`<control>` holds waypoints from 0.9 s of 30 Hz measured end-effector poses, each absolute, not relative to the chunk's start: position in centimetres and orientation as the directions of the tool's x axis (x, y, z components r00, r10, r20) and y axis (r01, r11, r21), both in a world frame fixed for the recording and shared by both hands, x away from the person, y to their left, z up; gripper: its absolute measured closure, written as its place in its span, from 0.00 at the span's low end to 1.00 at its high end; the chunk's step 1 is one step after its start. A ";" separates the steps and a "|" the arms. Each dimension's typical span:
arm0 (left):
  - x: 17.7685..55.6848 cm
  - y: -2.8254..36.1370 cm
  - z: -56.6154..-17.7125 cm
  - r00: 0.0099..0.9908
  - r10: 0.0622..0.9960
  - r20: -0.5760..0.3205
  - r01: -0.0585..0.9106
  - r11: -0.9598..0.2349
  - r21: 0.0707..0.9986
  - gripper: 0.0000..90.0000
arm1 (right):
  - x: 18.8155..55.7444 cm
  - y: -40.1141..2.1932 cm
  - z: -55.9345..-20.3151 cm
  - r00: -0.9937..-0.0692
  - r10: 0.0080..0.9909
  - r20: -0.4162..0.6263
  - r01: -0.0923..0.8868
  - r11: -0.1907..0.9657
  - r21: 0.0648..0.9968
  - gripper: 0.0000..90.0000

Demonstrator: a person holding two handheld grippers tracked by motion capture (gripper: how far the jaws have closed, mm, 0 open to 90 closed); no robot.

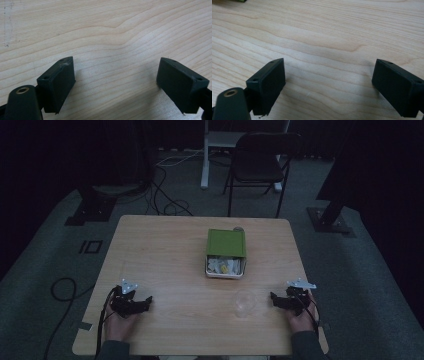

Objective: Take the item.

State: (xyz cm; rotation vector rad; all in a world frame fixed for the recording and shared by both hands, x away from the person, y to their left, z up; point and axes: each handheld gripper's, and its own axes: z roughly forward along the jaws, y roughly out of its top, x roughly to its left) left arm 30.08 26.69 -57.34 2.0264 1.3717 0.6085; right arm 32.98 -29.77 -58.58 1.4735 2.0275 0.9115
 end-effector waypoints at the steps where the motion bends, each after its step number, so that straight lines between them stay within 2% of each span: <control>1: 30.1 26.6 -57.3 0.361 0.932 0.035 0.653 -0.280 0.703 0.21 | 33.0 -29.8 -58.6 -0.312 0.950 0.009 0.637 0.203 0.743 0.13; 12: 30.0 26.5 -56.9 0.390 0.920 0.028 0.654 -0.299 0.695 0.34 | 33.0 -29.8 -58.6 -0.312 0.950 0.009 0.637 0.203 0.743 0.13; 19: 29.7 26.4 -56.3 0.399 0.917 -0.013 0.646 -0.271 0.714 0.36 | 33.0 -29.8 -58.6 -0.314 0.949 0.009 0.637 0.203 0.743 0.13; 27: 29.4 25.9 -55.6 0.419 0.908 0.002 0.635 -0.295 0.714 0.40 | 33.0 -29.8 -58.6 -0.314 0.949 0.009 0.637 0.203 0.743 0.13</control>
